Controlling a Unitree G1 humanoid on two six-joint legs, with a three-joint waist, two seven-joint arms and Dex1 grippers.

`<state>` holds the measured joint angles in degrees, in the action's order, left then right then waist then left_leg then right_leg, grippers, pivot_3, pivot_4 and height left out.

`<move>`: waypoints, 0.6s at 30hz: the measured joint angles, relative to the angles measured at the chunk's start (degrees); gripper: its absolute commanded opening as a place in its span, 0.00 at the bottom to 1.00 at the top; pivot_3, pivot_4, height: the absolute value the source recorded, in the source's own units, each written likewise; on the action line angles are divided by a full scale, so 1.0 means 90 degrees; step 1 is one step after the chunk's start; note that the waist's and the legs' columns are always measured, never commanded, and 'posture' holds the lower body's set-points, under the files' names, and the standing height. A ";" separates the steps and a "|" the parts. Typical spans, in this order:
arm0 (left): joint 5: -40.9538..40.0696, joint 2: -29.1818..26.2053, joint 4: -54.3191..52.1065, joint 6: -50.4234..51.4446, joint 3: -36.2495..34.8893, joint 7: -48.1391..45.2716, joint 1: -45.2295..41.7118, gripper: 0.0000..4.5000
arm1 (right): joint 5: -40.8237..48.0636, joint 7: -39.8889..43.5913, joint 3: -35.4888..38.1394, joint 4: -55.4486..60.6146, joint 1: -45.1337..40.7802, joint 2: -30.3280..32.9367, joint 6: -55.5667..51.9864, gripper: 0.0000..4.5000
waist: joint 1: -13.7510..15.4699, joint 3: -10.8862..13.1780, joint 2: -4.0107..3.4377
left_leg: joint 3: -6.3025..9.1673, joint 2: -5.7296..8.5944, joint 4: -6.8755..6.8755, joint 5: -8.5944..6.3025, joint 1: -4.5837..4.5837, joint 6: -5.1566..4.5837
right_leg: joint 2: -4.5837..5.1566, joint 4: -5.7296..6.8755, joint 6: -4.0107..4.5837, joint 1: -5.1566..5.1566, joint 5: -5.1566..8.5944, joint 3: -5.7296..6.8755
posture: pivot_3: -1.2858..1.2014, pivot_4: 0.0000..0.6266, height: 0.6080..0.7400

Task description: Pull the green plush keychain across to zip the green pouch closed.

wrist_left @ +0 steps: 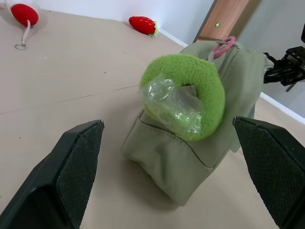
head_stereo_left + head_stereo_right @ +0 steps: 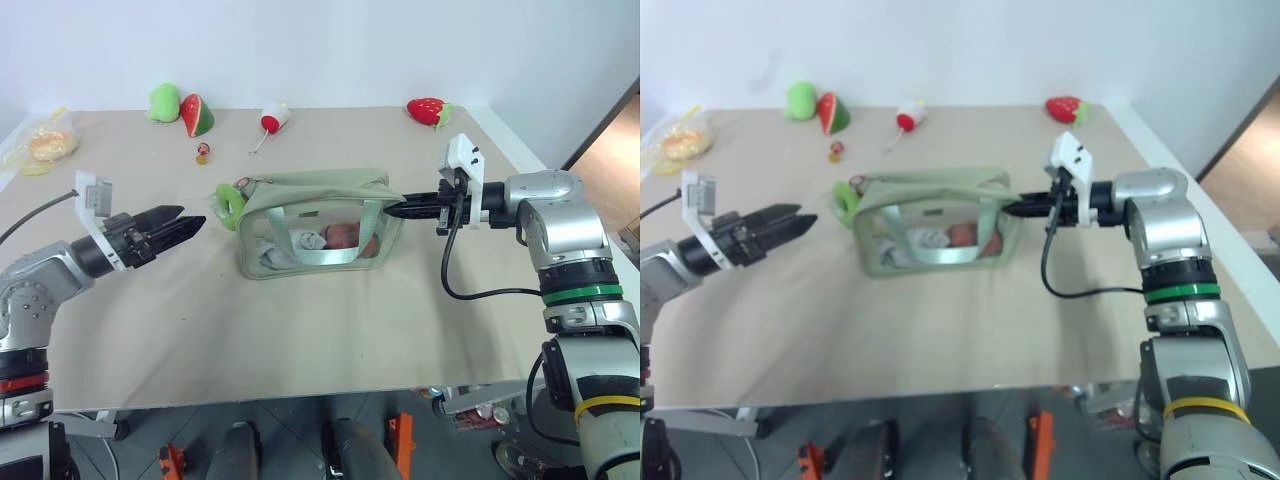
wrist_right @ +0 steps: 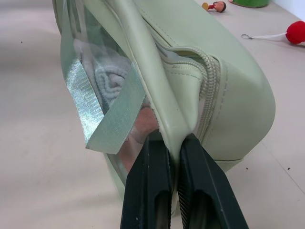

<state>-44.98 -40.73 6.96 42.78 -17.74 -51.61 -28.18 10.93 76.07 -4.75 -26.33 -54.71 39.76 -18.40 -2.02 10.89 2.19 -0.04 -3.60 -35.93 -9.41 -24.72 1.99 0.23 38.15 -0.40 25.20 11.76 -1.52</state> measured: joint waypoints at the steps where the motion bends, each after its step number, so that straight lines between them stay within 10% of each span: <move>1: 0.0037 0.0073 0.0101 -0.0009 0.0047 0.0005 -0.0100 1.00 | 0.0002 0.0001 0.0000 0.0022 0.0006 0.0004 -0.0005 0.01 | 0.0001 0.0000 0.0000 | 0.0000 0.0000 0.0000 0.0000 0.0000 0.0000 | 0.0000 0.0000 0.0000 0.0000 -0.0001 0.0000 | 0.52 0.24 1.00; 12: 0.0362 0.0500 0.0879 -0.0002 0.0359 0.0125 -0.0765 1.00 | 0.0081 -0.0033 0.0018 0.0286 0.0176 0.0064 -0.0130 0.01 | -0.0004 0.0000 0.0000 | 0.0000 0.0000 0.0004 0.0000 0.0000 0.0000 | -0.0002 0.0000 -0.0003 0.0001 0.0000 -0.0001 | 0.52 0.24 1.00; 18: 0.0396 0.0688 0.1042 0.0051 0.0442 0.0137 -0.0876 0.59 | 0.0127 -0.0070 0.0026 0.0354 0.0232 0.0093 -0.0185 0.00 | -0.0001 0.0000 0.0000 | 0.0000 0.0000 0.0000 0.0000 -0.0001 0.0000 | -0.0001 0.0000 -0.0006 -0.0001 -0.0002 -0.0002 | 0.52 0.24 1.00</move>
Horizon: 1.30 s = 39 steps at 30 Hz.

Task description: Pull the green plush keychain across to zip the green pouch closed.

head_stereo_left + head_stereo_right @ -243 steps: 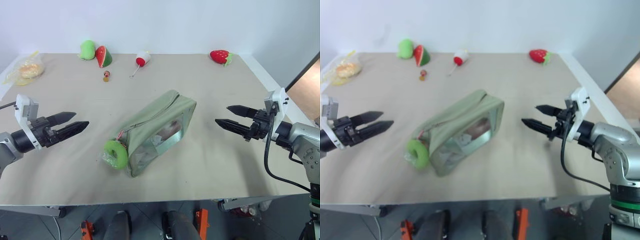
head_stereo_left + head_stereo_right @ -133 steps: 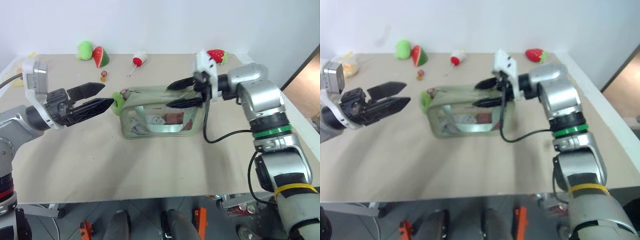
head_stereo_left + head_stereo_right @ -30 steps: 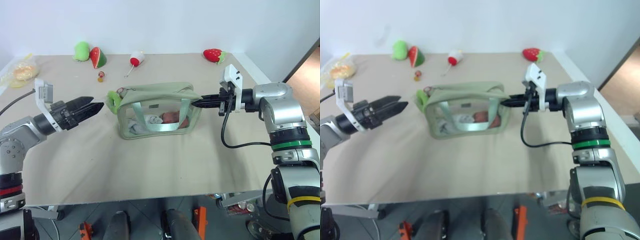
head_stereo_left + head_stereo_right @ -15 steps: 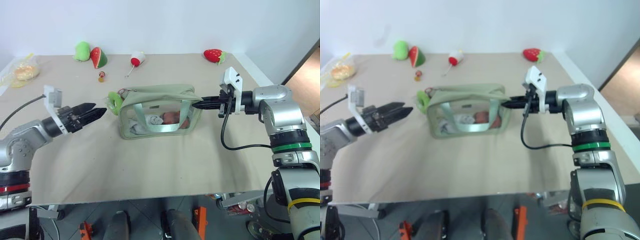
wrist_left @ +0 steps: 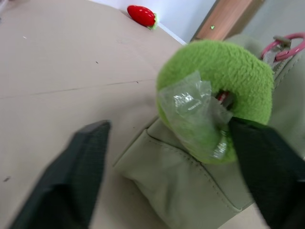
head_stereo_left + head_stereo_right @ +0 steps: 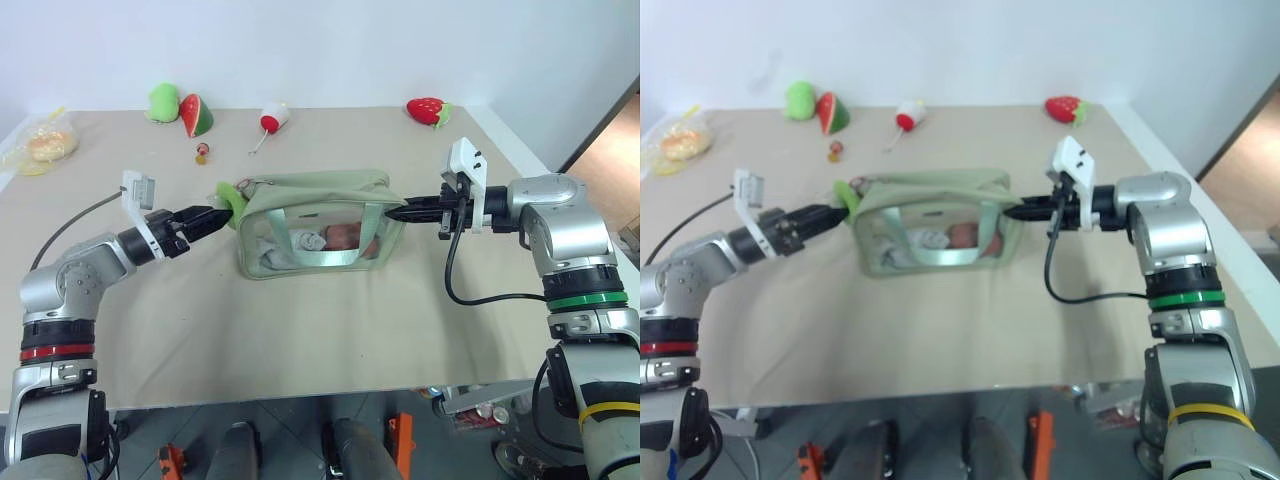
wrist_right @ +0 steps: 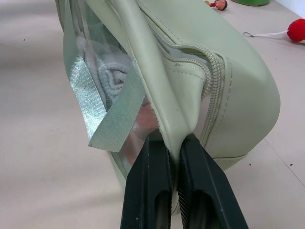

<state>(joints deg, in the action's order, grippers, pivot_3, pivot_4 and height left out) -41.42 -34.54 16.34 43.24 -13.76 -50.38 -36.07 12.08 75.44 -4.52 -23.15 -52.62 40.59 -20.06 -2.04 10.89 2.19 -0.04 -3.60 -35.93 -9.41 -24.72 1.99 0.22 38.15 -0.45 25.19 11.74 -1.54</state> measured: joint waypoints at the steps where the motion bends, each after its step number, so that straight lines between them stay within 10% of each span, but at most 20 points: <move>1: -0.0007 0.0015 0.0000 0.0047 0.0000 -0.0002 -0.0013 0.53 | 0.0004 -0.0025 0.0000 0.0024 0.0013 0.0000 -0.0003 0.00 | 0.0000 0.0000 0.0000 | 0.0000 0.0000 0.0001 0.0000 0.0000 0.0000 | 0.0000 0.0000 0.0000 0.0000 0.0000 0.0000 | 0.52 0.24 1.00; 8: -0.0035 0.0129 -0.0024 0.0117 0.0000 -0.0044 -0.0059 0.01 | 0.0011 -0.0072 0.0000 0.0053 0.0027 0.0000 -0.0004 0.00 | 0.0000 0.0000 0.0000 | 0.0000 0.0000 0.0000 0.0000 0.0000 0.0000 | 0.0000 0.0000 0.0000 0.0000 0.0000 0.0000 | 0.52 0.24 1.00; 29: -0.0001 -0.0051 -0.0151 -0.0241 -0.0294 0.0006 -0.1388 0.01 | 0.0012 -0.0148 0.0000 0.0051 0.0032 -0.0047 0.0023 0.00 | -0.0004 0.0000 0.0000 | 0.0000 0.0001 0.0001 0.0000 0.0001 0.0000 | -0.0001 0.0000 -0.0003 -0.0001 -0.0002 -0.0002 | 0.52 0.24 1.00; 39: 0.0704 0.0477 -0.0227 -0.0605 0.0941 -0.0217 -0.2258 0.01 | 0.0036 -0.0226 0.0019 0.0163 0.0107 -0.0041 -0.0001 0.00 | -0.0010 0.0000 0.0000 | -0.0005 0.0005 -0.0004 0.0001 0.0000 0.0001 | -0.0001 -0.0001 -0.0008 -0.0001 -0.0004 -0.0012 | 0.52 0.24 1.00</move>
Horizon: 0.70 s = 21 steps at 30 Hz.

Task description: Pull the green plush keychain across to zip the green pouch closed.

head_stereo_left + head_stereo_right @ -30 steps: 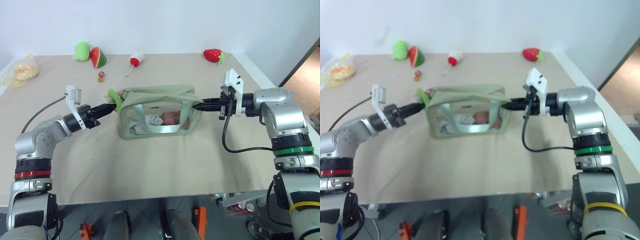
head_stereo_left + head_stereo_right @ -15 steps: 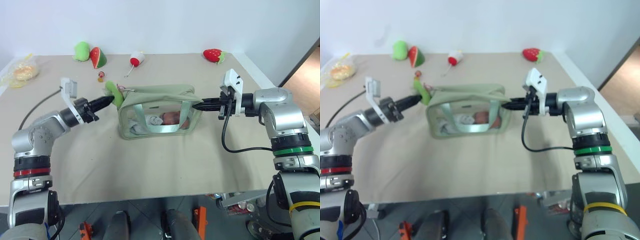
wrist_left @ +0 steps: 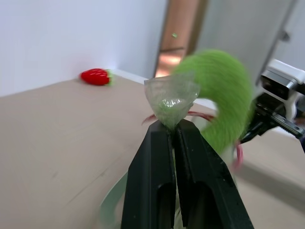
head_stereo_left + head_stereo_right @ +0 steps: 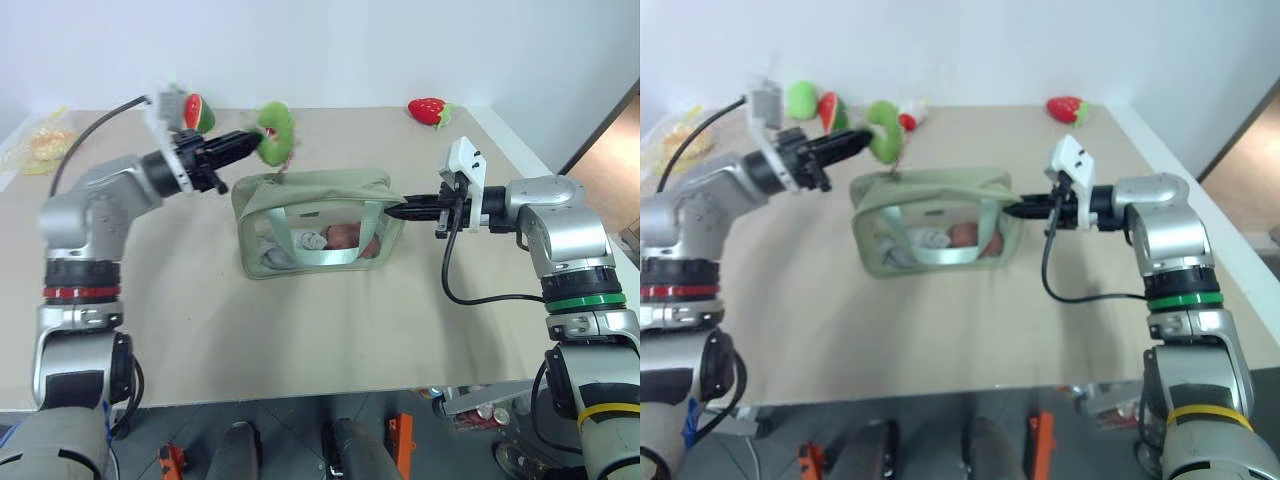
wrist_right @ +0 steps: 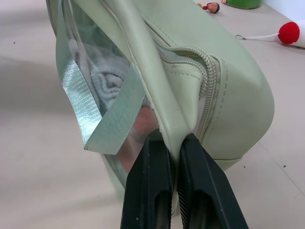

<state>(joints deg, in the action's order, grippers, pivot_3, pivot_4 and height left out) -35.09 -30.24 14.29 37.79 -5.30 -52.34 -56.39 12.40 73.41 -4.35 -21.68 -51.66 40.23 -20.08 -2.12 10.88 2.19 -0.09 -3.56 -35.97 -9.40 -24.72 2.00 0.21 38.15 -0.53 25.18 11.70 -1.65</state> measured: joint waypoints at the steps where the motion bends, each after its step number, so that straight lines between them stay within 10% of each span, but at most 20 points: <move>1: 0.0089 0.0027 -0.0002 -0.0046 0.0129 -0.0058 -0.0050 0.01 | 0.0028 -0.0002 0.0000 0.0027 0.0020 -0.0001 -0.0002 0.00 | -0.0019 0.0000 0.0000 | 0.0000 0.0000 0.0002 0.0000 0.0002 0.0000 | -0.0001 0.0000 0.0000 0.0000 0.0000 -0.0001 | 0.52 0.24 1.00; 3: 0.0257 0.0060 0.0008 -0.0120 0.0358 -0.0146 -0.0071 0.01 | 0.0077 -0.0016 0.0000 0.0077 0.0061 -0.0002 -0.0007 0.00 | -0.0048 0.0000 0.0000 | 0.0001 -0.0001 0.0009 0.0000 0.0006 0.0000 | -0.0004 0.0001 0.0001 0.0001 0.0000 -0.0001 | 0.52 0.24 1.00; 13: 0.0703 0.0136 0.0483 -0.0064 0.0603 -0.0225 -0.0144 0.80 | 0.0151 -0.0156 0.0010 0.0248 0.0166 0.0015 -0.0075 0.00 | -0.0052 0.0000 0.0000 | 0.0001 -0.0001 0.0007 0.0000 0.0004 -0.0001 | -0.0004 0.0001 0.0001 0.0001 0.0000 -0.0003 | 0.52 0.24 1.00; 21: 0.0795 -0.0052 0.0451 -0.0094 0.0492 -0.0236 -0.0124 0.80 | 0.0173 -0.0156 0.0009 0.0256 0.0171 0.0015 -0.0077 0.00 | -0.0053 0.0000 0.0000 | 0.0001 -0.0001 0.0010 0.0000 0.0005 -0.0001 | -0.0005 0.0001 0.0000 0.0002 0.0001 -0.0003 | 0.52 0.24 1.00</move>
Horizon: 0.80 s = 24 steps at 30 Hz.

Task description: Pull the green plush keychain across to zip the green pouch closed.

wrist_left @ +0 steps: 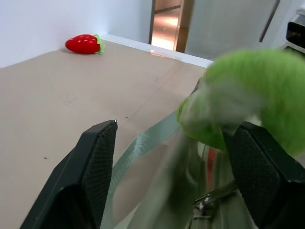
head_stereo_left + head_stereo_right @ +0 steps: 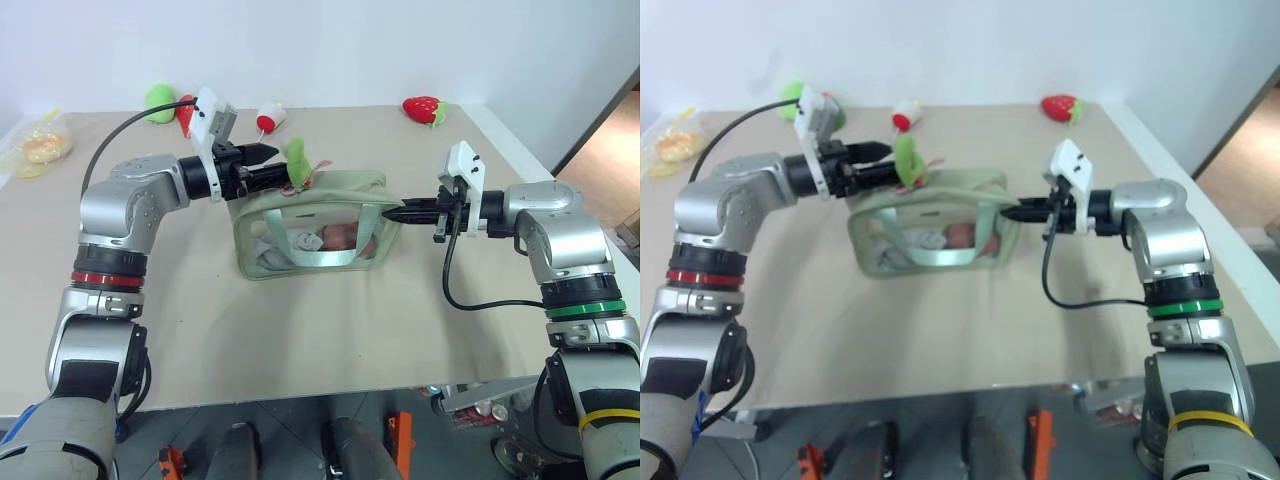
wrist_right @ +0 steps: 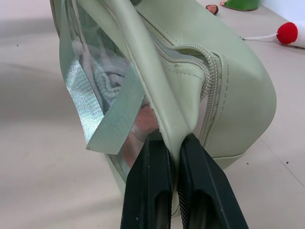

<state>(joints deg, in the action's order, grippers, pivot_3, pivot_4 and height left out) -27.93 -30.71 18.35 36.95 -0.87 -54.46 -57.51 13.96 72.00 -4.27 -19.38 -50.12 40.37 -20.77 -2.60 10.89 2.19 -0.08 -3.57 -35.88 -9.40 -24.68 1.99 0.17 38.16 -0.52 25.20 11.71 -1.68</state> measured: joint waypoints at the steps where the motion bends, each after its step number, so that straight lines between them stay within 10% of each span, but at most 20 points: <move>1: -0.0002 -0.0042 -0.0052 0.0000 -0.0019 -0.0014 0.0041 0.80 | 0.0000 0.0000 0.0000 0.0000 0.0000 0.0000 0.0000 0.00 | 0.0000 0.0000 0.0000 | 0.0000 0.0000 0.0000 0.0000 0.0000 0.0000 | 0.0000 0.0000 0.0000 0.0000 0.0000 0.0000 | 0.52 0.24 1.00; 24: 0.0069 -0.1778 -0.0899 -0.0040 -0.0191 -0.1120 0.0719 0.80 | 0.0002 0.0002 -0.0002 -0.0003 -0.0010 -0.0024 0.0008 0.00 | -0.0005 0.0000 0.0000 | -0.0001 -0.0001 0.0002 0.0000 0.0000 0.0000 | 0.0000 0.0000 0.0002 0.0003 0.0002 0.0001 | 0.52 0.24 1.00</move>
<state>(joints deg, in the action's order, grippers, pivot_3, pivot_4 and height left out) -27.31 -46.72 10.26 36.59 -2.59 -64.54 -51.04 13.98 72.02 -4.29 -19.41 -50.21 40.14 -20.70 -2.65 10.89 2.19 -0.09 -3.58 -35.86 -9.40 -24.68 1.99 0.17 38.16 -0.50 25.22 11.73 -1.67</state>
